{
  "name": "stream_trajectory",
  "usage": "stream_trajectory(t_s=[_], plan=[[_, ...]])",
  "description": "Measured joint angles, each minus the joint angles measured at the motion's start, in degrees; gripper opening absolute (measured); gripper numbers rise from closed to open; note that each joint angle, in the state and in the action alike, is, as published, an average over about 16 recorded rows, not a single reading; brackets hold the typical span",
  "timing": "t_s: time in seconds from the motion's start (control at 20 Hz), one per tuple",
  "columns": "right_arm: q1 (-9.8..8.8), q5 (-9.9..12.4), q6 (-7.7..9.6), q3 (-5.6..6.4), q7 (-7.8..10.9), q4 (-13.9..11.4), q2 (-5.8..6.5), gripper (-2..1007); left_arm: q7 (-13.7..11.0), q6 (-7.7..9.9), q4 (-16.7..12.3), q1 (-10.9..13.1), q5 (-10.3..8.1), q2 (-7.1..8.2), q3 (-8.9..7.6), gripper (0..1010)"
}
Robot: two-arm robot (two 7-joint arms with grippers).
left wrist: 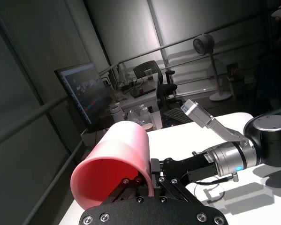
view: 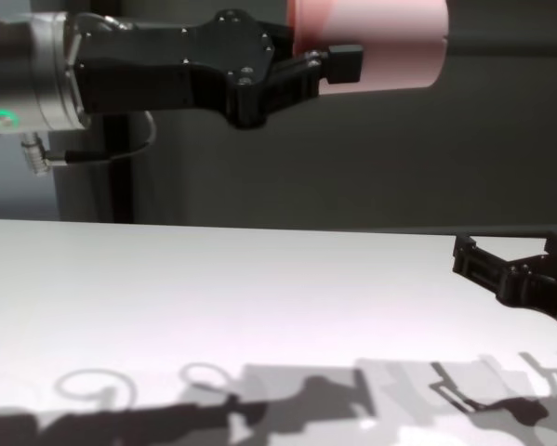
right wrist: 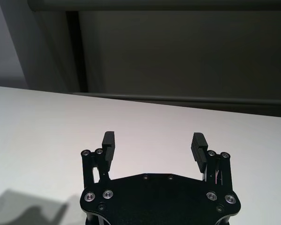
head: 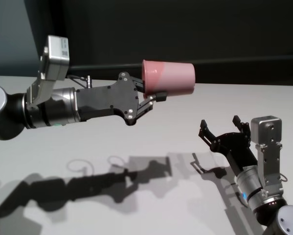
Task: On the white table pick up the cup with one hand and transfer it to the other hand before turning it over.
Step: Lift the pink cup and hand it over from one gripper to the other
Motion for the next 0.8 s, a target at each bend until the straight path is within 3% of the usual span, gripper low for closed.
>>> stream_trajectory(t_s=[0.4,0.8], plan=[[-0.23,2.8,-0.23,1.49,1.91,0.0,-1.67,1002,-0.1,0.03,0.0,0.0,0.00,0.00,0.03,37],[-1.04,8.4,-0.68,4.32,5.36,-0.7,-4.67,1002,-0.1,0.05,0.0,-0.1,0.00,0.00,0.06,37]])
